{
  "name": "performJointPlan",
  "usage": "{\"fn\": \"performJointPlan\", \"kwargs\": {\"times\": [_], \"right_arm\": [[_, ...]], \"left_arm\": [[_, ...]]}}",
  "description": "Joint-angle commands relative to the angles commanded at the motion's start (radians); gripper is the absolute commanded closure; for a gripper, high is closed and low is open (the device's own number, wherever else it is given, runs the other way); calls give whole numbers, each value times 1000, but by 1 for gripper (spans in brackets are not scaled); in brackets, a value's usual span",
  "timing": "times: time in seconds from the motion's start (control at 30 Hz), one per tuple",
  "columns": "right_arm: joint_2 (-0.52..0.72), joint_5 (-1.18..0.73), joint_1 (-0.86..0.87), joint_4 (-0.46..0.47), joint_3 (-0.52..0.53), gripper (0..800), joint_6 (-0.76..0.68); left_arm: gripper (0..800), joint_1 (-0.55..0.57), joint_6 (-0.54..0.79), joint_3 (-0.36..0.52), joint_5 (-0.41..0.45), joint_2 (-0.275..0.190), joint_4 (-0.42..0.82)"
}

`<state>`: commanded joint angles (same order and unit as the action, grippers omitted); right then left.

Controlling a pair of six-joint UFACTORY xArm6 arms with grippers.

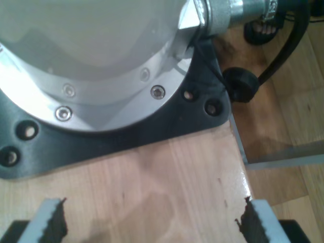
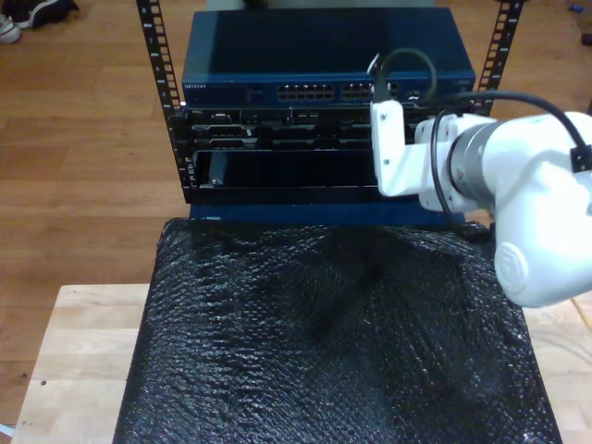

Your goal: Grab the cable and plug it in

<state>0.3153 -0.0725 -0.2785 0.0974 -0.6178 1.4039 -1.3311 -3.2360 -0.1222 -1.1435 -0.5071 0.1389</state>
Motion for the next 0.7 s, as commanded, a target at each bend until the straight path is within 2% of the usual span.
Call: {"fn": "performJointPlan", "kwargs": {"times": [0.2,0.6,0.7], "right_arm": [[54,2,-2,71,48,800,-3],[63,17,2,100,68,800,-2],[95,64,-2,107,126,800,-2]], "left_arm": [[0,0,0,0,0,0,0],[0,-2,0,0,0,0,0],[0,0,0,0,0,0,0]]}}
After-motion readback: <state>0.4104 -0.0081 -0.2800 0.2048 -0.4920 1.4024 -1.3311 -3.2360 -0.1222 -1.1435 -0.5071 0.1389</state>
